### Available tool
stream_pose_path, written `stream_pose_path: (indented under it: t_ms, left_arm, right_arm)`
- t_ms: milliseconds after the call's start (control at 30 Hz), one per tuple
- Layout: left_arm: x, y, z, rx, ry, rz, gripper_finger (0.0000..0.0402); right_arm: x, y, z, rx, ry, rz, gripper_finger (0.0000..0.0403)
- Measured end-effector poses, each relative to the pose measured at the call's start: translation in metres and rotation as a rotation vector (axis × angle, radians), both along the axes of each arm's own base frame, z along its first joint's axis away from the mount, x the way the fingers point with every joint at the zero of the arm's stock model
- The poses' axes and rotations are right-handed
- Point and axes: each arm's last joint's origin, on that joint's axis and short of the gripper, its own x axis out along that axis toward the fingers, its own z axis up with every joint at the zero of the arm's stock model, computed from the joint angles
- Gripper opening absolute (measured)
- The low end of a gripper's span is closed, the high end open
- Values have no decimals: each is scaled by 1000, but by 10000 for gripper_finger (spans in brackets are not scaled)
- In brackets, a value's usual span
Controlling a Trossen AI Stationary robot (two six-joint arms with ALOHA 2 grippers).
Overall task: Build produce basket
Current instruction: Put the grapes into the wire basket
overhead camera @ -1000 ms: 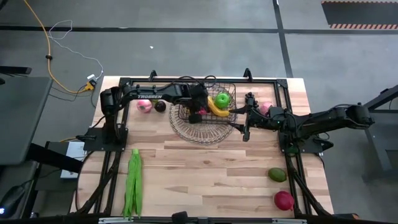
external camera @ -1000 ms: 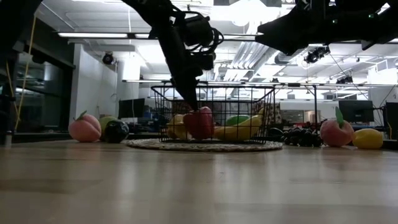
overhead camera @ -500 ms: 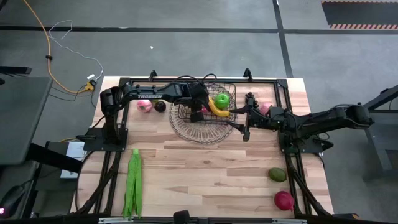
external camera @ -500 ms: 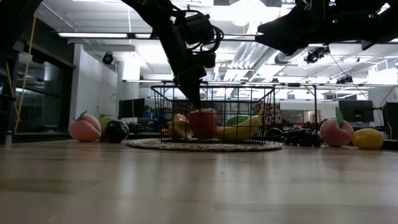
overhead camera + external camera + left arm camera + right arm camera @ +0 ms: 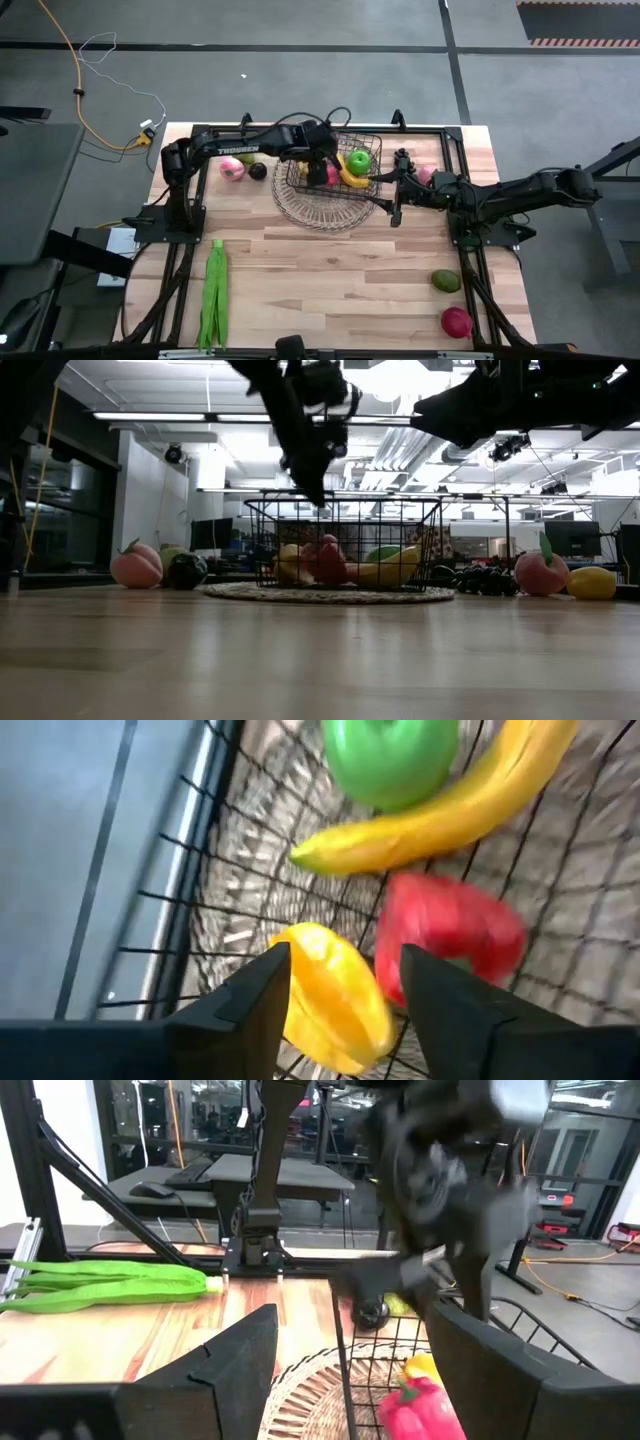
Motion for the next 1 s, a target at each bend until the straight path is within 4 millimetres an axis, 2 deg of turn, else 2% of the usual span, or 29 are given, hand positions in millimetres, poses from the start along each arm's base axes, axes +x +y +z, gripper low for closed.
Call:
stream_pose_path:
  t_ms: [100,267,367,467,600,800,900,1000]
  left_arm:
    - [-2,-5,29,11,-81,22,190]
    - [-22,-22,74,10,-304,10,184]
    - [-37,-43,93,-9,-473,-71,175]
    - [-56,-69,98,-11,-629,-192,167]
    - [-85,-105,78,17,-779,-309,159]
    - [-130,-150,17,-2,-983,-418,152]
    - [-151,-165,-8,29,-1135,-421,152]
    - [-169,-171,-23,81,-1237,-379,152]
  right_arm:
    - [0,0,0,-1,1,0,247]
    - [0,0,-1,-1,6,0,247]
    - [0,0,-1,-1,6,0,247]
    - [0,0,0,-2,3,0,247]
    - [0,0,0,-1,2,1,247]
    - [0,0,0,-2,-1,1,247]
    - [0,0,0,-1,-1,1,247]
    - [0,0,0,7,-3,2,247]
